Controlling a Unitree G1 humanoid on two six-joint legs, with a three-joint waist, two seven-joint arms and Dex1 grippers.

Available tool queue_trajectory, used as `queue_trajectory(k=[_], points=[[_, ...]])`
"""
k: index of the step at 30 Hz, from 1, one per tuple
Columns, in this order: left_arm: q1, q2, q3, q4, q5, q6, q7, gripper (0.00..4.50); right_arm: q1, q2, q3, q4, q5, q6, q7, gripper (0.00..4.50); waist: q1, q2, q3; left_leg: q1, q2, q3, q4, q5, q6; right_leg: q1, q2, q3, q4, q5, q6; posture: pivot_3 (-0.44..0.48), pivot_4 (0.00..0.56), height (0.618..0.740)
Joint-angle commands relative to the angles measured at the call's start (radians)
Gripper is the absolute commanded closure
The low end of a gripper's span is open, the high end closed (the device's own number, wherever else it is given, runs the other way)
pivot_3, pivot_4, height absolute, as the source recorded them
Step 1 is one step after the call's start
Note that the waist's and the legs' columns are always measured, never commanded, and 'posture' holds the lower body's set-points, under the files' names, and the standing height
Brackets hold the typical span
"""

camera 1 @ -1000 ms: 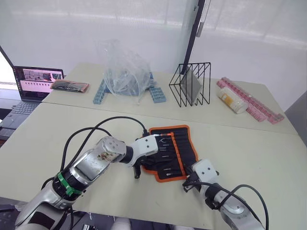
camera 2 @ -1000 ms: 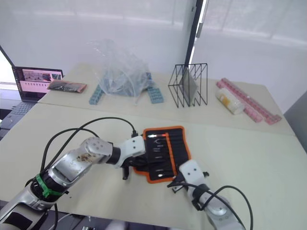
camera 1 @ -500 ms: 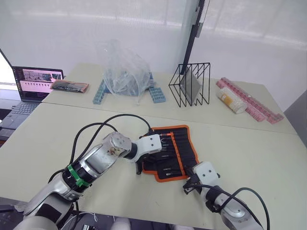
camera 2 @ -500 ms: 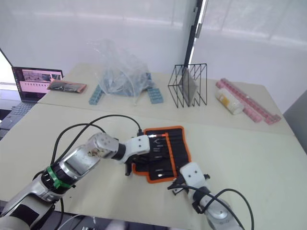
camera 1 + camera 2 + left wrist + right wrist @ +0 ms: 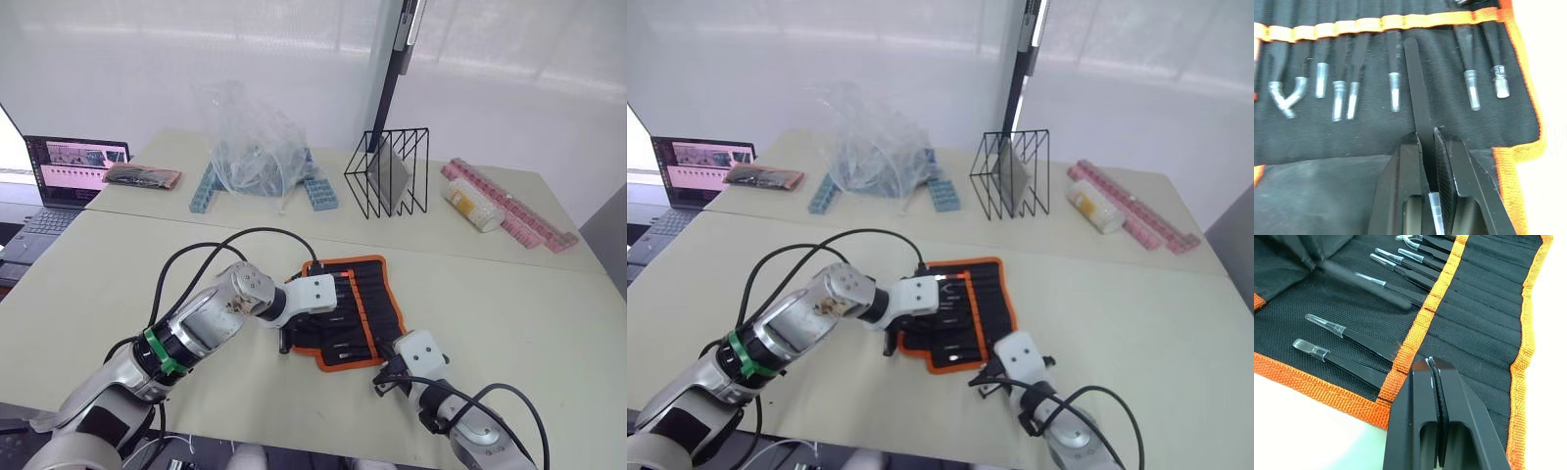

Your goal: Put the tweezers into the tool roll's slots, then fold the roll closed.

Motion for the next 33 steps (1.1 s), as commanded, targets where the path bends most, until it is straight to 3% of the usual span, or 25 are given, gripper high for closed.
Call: queue_trajectory(k=[1,17,33], points=[[-0.034,-0.008,-0.022,-0.001,0.027,-0.021,-0.022,4.48,0.058,-0.010,0.044,0.156,-0.017,0.123,0.011,4.50,0.000,0.000,0.000,0.000,0.000,0.000,0.000,0.000,0.000,0.000,0.000,0.000,0.000,0.000,0.000,0.000,0.150,0.720],[-0.080,-0.036,-0.090,0.046,0.103,-0.009,-0.089,4.48,0.057,-0.001,0.051,0.156,-0.024,0.119,0.006,4.50,0.000,-0.002,-0.003,0.000,0.000,0.000,0.001,0.000,0.000,0.000,0.001,0.000,0.002,0.000,0.000,0.000,0.150,0.720],[-0.137,-0.150,-0.121,0.148,0.149,-0.043,-0.098,4.48,0.067,0.006,0.060,0.148,-0.028,0.120,-0.003,4.50,0.001,0.002,-0.006,0.001,0.000,0.000,0.004,0.000,0.000,0.000,0.001,0.001,0.009,-0.002,-0.001,0.000,0.150,0.720]])
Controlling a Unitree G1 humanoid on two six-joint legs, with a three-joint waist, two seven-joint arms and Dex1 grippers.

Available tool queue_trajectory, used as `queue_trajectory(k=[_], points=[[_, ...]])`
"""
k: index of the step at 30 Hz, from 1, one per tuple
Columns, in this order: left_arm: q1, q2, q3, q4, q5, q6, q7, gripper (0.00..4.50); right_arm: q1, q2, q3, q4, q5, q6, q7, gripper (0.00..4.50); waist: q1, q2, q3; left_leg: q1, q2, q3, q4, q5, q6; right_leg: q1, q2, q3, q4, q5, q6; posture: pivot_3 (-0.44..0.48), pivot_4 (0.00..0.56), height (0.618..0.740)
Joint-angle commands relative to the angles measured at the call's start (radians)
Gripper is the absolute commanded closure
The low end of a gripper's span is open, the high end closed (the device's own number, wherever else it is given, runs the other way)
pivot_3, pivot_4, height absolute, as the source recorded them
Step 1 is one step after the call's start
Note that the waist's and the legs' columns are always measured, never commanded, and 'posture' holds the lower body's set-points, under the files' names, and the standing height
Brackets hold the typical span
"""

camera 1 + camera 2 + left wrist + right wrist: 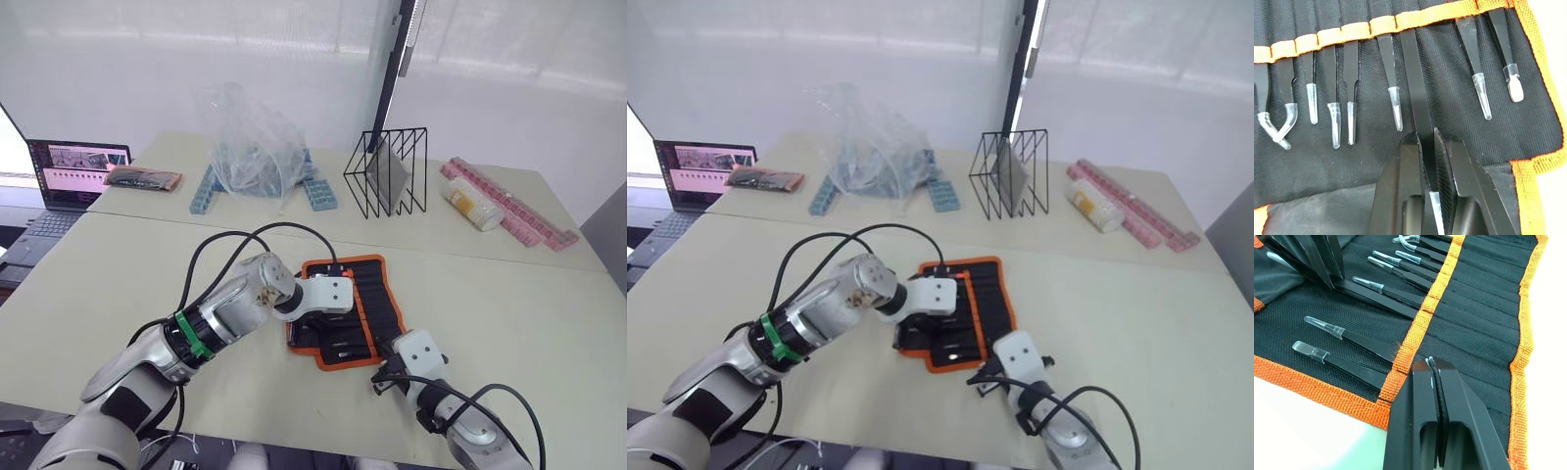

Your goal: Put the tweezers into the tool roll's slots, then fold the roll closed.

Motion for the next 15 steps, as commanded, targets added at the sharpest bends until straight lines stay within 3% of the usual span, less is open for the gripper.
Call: queue_trajectory(k=[1,15], points=[[-0.028,-0.042,-0.012,0.012,0.013,-0.022,0.003,4.48,0.067,-0.011,0.054,0.146,-0.016,0.121,0.015,4.50,0.001,0.001,-0.001,0.000,0.000,0.000,0.000,0.000,0.000,0.000,0.000,0.000,0.000,0.000,0.000,0.000,0.150,0.720],[-0.058,-0.193,-0.001,0.160,0.052,-0.131,0.039,4.48,0.060,-0.013,0.056,0.147,-0.016,0.128,0.022,4.50,0.000,0.004,-0.003,0.000,0.000,0.000,0.002,0.000,0.000,0.001,0.000,0.000,0.001,0.000,0.000,0.000,0.150,0.720]])
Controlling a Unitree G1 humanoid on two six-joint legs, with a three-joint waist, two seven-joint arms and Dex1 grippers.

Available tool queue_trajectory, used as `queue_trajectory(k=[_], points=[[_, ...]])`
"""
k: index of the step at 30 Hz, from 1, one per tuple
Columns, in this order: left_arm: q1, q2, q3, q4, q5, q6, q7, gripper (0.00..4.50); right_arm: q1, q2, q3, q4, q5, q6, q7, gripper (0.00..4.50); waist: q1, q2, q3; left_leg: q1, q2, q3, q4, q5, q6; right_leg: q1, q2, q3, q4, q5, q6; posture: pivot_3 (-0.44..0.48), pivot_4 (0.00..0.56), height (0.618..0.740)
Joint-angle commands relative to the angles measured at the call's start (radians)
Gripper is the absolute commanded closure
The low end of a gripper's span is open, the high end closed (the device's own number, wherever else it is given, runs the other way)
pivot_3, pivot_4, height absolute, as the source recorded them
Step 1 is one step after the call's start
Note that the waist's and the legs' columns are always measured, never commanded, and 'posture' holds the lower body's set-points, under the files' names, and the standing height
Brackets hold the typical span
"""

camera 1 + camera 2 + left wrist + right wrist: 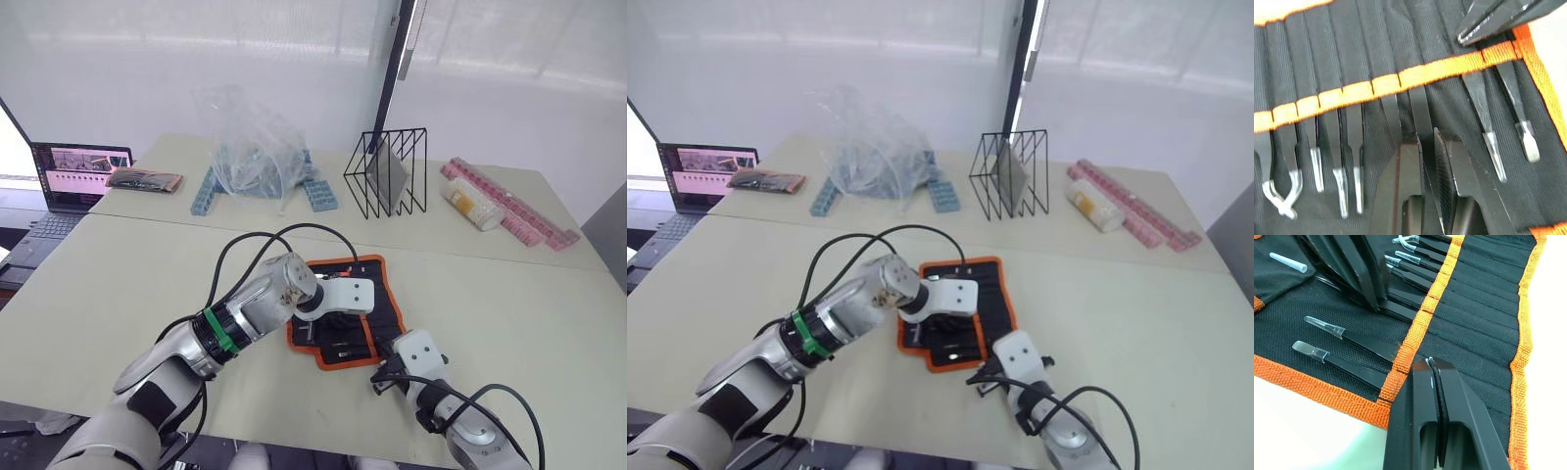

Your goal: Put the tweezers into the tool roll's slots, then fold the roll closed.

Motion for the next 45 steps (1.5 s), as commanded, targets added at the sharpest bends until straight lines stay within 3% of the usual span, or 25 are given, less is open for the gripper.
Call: queue_trajectory(k=[1,16,19,29,35,41,45], points=[[-0.019,-0.051,0.021,0.024,0.000,-0.041,0.021,4.48,0.060,-0.014,0.054,0.145,-0.009,0.127,0.024,4.50,0.000,0.000,0.000,0.000,0.000,0.000,0.000,0.000,0.000,0.000,0.000,0.000,0.000,0.000,0.000,0.000,0.150,0.720],[0.008,-0.081,0.057,0.061,0.006,-0.068,0.045,4.48,0.052,-0.015,0.055,0.149,-0.008,0.130,0.030,4.50,0.000,0.003,-0.002,0.000,0.000,0.000,0.000,0.000,0.000,0.000,0.000,0.000,0.000,0.000,0.000,0.000,0.150,0.720],[0.011,-0.063,0.072,0.038,0.005,-0.063,0.038,3.23,0.049,-0.016,0.054,0.151,-0.008,0.129,0.031,4.50,-0.001,0.003,-0.002,0.000,0.000,0.000,0.000,0.000,0.000,0.000,0.000,0.000,0.000,0.000,0.000,0.000,0.150,0.720],[0.009,0.026,0.179,-0.095,-0.043,0.016,0.021,0.07,0.042,-0.019,0.052,0.161,-0.009,0.126,0.034,4.50,-0.005,0.004,-0.002,0.000,0.000,0.000,-0.001,0.000,0.000,-0.001,0.001,0.000,0.001,0.000,0.000,0.000,0.150,0.720],[0.097,0.104,0.356,-0.235,-0.168,0.077,0.025,0.07,0.033,-0.021,0.050,0.172,-0.011,0.122,0.039,4.50,-0.006,0.005,-0.002,0.001,0.000,0.000,-0.001,0.000,0.000,0.000,0.001,0.000,0.001,0.000,0.000,0.000,0.150,0.720],[0.368,0.228,0.636,-0.288,-0.230,-0.141,0.121,0.07,0.023,-0.030,0.040,0.185,-0.011,0.113,0.051,4.50,-0.018,0.007,-0.003,0.004,0.001,0.000,-0.002,0.000,0.000,0.000,0.001,0.000,0.004,-0.001,-0.002,0.000,0.150,0.720],[0.527,0.305,0.756,-0.303,-0.278,-0.164,0.137,0.07,0.017,-0.038,0.036,0.195,-0.010,0.108,0.062,4.50,-0.016,0.004,-0.004,0.004,0.001,0.000,-0.002,0.000,0.000,0.000,0.001,0.000,0.004,-0.002,-0.002,0.000,0.150,0.720]])
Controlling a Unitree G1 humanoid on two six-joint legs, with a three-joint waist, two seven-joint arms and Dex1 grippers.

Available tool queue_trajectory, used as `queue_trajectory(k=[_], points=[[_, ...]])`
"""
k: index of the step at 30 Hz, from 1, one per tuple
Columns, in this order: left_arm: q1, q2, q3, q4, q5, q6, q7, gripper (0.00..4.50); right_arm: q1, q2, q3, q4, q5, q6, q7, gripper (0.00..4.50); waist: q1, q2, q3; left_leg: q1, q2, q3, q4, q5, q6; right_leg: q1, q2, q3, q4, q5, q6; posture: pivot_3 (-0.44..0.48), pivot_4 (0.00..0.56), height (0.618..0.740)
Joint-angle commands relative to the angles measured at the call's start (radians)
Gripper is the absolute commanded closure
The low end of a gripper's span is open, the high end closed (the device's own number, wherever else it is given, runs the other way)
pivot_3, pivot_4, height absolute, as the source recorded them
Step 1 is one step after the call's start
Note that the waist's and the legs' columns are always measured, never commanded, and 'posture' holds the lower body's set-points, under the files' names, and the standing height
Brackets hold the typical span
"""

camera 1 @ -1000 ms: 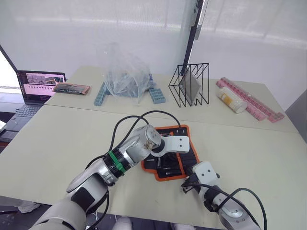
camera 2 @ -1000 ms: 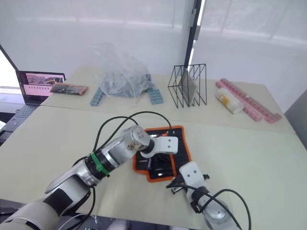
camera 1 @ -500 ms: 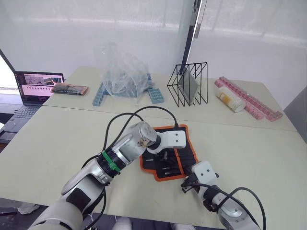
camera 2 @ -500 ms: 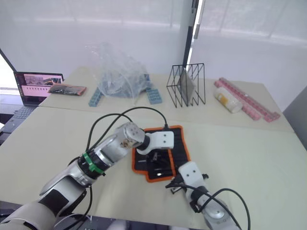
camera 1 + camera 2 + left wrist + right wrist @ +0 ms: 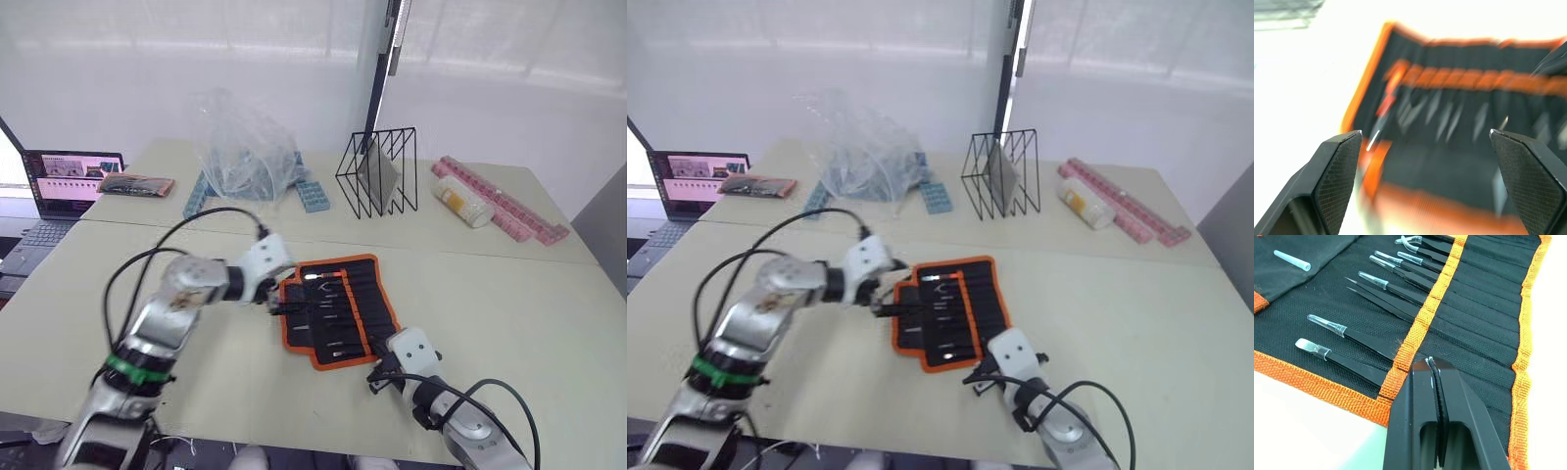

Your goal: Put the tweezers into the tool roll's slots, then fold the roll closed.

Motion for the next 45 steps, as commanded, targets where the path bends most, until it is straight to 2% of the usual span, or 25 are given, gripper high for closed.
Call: queue_trajectory(k=[1,4,6,12,17,20,22,28,35,40,45], points=[[0.125,0.040,0.157,-0.062,-0.076,-0.018,0.034,0.07,0.045,-0.030,0.030,0.172,-0.013,0.104,0.030,4.50,0.000,-0.004,-0.002,0.001,0.000,0.000,0.000,0.000,0.000,0.001,0.000,0.000,0.000,0.000,0.000,0.000,0.150,0.720],[0.273,0.039,0.313,-0.122,-0.147,0.017,0.080,0.07,0.037,-0.042,0.025,0.181,-0.012,0.097,0.046,4.50,-0.001,-0.006,-0.002,0.003,0.000,0.001,0.000,0.000,0.000,0.001,-0.001,0.000,-0.001,-0.003,-0.006,0.000,0.150,0.720],[0.375,0.046,0.379,-0.158,-0.159,-0.001,0.099,0.07,0.035,-0.051,0.019,0.185,-0.011,0.093,0.053,4.50,0.000,-0.007,-0.002,0.005,0.001,0.001,0.000,0.000,0.000,0.001,-0.001,-0.001,-0.001,-0.004,-0.007,0.000,0.150,0.720],[0.670,-0.009,0.616,-0.247,-0.248,-0.056,0.135,0.07,0.030,-0.070,0.009,0.194,-0.005,0.084,0.069,4.50,0.005,-0.009,-0.002,0.009,0.002,0.002,-0.001,0.000,-0.001,0.002,-0.002,0.000,-0.001,-0.005,-0.009,0.000,0.150,0.720],[0.865,-0.046,0.817,-0.130,-0.283,-0.196,0.126,0.07,0.018,-0.078,0.013,0.202,-0.004,0.082,0.081,4.50,0.012,-0.012,-0.003,0.012,0.002,0.004,-0.003,-0.001,-0.001,0.002,-0.004,-0.001,-0.003,-0.006,-0.011,0.000,0.150,0.720],[0.912,-0.042,0.862,-0.066,-0.292,-0.255,0.120,0.07,0.013,-0.081,0.015,0.204,-0.005,0.081,0.086,4.50,0.015,-0.012,-0.003,0.012,0.002,0.005,-0.004,-0.001,-0.002,0.000,-0.005,-0.001,-0.003,-0.007,-0.011,0.000,0.150,0.720],[0.940,-0.040,0.873,-0.050,-0.296,-0.285,0.109,0.07,0.009,-0.084,0.015,0.207,-0.004,0.079,0.090,4.50,0.016,-0.013,-0.003,0.012,0.002,0.005,-0.004,-0.006,-0.010,-0.001,-0.006,-0.001,-0.005,-0.007,-0.012,0.000,0.150,0.720],[0.954,-0.041,0.847,-0.078,-0.324,-0.301,0.118,0.07,0.002,-0.088,0.018,0.209,-0.006,0.080,0.098,4.50,0.014,-0.014,-0.003,0.012,0.004,0.008,-0.004,-0.008,-0.013,-0.002,-0.007,-0.001,-0.006,-0.007,-0.012,0.000,0.150,0.720],[0.899,-0.004,0.740,-0.105,-0.319,-0.277,0.128,0.07,0.002,-0.085,0.018,0.204,-0.007,0.087,0.096,4.50,0.014,-0.014,-0.003,0.012,0.004,0.009,-0.004,-0.008,-0.013,-0.002,-0.007,-0.001,-0.006,-0.007,-0.012,0.000,0.150,0.720],[0.701,0.063,0.573,-0.031,-0.279,-0.249,0.131,0.07,-0.003,-0.078,0.020,0.202,-0.007,0.095,0.088,4.50,0.015,-0.014,-0.002,0.012,0.004,0.009,-0.004,-0.008,-0.013,-0.003,-0.007,-0.001,-0.007,-0.007,-0.012,0.000,0.150,0.720],[0.461,0.087,0.361,0.111,-0.217,-0.253,0.095,0.07,-0.015,-0.068,0.021,0.207,-0.007,0.099,0.079,4.50,0.008,-0.014,-0.003,0.012,0.004,0.009,-0.004,-0.007,-0.012,-0.003,-0.006,-0.001,-0.007,-0.007,-0.012,0.000,0.150,0.720]])
